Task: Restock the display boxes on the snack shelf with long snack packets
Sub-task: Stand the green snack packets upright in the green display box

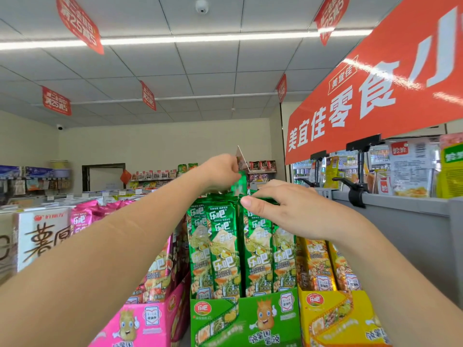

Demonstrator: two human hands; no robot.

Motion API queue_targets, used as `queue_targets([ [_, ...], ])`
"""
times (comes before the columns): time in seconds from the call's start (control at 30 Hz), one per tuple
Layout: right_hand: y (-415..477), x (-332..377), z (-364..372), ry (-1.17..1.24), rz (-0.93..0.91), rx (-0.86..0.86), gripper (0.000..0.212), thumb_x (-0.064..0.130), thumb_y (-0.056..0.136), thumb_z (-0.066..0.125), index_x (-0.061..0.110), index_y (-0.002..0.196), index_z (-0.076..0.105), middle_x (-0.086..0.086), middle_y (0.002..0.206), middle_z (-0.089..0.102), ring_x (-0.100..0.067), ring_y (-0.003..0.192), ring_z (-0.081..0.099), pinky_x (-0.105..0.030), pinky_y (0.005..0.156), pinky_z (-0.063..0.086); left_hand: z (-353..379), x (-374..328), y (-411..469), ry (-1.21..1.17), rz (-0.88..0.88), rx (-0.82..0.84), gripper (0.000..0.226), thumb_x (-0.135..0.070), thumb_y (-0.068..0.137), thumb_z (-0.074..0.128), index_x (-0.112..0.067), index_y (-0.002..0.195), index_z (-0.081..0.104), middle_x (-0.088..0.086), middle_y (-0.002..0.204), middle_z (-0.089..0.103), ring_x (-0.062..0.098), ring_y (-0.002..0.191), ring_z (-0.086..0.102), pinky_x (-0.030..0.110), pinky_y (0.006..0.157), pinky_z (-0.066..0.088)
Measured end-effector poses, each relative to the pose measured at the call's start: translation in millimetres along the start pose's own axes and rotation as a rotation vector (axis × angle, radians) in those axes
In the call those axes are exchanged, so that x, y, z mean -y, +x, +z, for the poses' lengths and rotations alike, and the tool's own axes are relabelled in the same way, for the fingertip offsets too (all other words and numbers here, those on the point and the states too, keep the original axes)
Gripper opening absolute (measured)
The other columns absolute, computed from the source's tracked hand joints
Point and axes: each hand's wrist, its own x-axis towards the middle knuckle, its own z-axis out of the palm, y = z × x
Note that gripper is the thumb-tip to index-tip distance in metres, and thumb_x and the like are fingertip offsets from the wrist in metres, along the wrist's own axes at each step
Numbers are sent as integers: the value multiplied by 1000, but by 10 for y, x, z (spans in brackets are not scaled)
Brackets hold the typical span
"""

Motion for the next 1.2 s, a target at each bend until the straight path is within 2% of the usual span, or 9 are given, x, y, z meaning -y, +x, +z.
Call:
queue_targets([
  [0.1, 0, -3, 16, 7, 15, -6, 106, 88, 60, 2, 34, 136, 53, 7, 136, 48, -17, 131, 42, -52, 107, 31, -158, -40, -94, -54, 26, -341, 14, -23, 102, 46, -10, 106, 48, 15, 96, 60, 36, 90, 61, 37, 72, 46],
  [0.23, -17, -1, 58, 12, 35, -37, 104, 88, 61, 2, 36, 139, 48, 10, 139, 46, -15, 132, 41, -54, 107, 29, -277, -147, -428, -99, 292, -758, 16, -24, 100, 50, -11, 108, 47, -1, 79, 55, 38, 81, 59, 37, 66, 38],
  [0.37, -47, 6, 108, 79, 53, -123, 104, 90, 63, 11, 34, 146, 36, 11, 152, 39, -14, 139, 36, -55, 112, 27, -311, -235, -877, -386, 476, -856, 17, -17, 98, 56, -14, 114, 51, -12, 95, 59, 23, 92, 65, 45, 75, 57],
  [0.53, -81, 47, 201, 332, 12, -432, 96, 89, 71, 34, 36, 149, 19, 12, 156, 32, -13, 141, 33, -55, 112, 30, -189, -225, -1372, -496, 646, -984, 30, -3, 97, 53, -7, 127, 56, 4, 118, 59, 10, 109, 58, 18, 83, 52],
  [0.67, -181, 104, 183, 340, -59, -697, 72, 62, 85, 52, 40, 148, 26, 15, 152, 33, -8, 140, 28, -53, 113, 29, -85, -167, -1708, -803, 666, -958, 32, -3, 100, 47, -15, 130, 52, 10, 123, 56, 28, 115, 58, 53, 88, 54],
  [0.83, -667, 195, 259, 437, -177, -833, 46, 37, 87, 65, 29, 132, 56, 5, 121, 53, 8, 106, 50, -10, 94, 38, -64, -34, -1986, -1382, 513, -805, 28, -13, 101, 44, -16, 125, 57, 8, 106, 58, 24, 96, 57, 39, 77, 56],
  [1.0, -1356, 434, 697, 824, -5, -732, 32, 52, 79, 65, 47, 111, 67, 4, 82, 62, -12, 69, 64, -27, 68, 53, 74, 20, -2079, -1632, 276, -549, 19, -32, 91, 55, -22, 103, 67, -4, 87, 65, 12, 80, 58, 28, 65, 53],
  [1.13, -1753, 715, 1034, 1296, 218, -529, 47, 68, 58, 77, 34, 91, 75, 5, 64, 62, -7, 49, 54, -20, 48, 42, 255, -12, -2150, -1678, 273, -341, 40, -46, 87, 50, -18, 111, 65, 1, 91, 70, 16, 87, 60, 31, 80, 50],
  [1.2, -1901, 815, 1162, 1508, 378, -466, 41, 57, 54, 84, 26, 79, 75, -1, 66, 62, -10, 45, 51, -23, 44, 37, 349, -31, -2217, -1664, 278, -294, 42, -46, 89, 54, -15, 116, 63, -1, 89, 70, 14, 81, 59, 30, 76, 50],
])
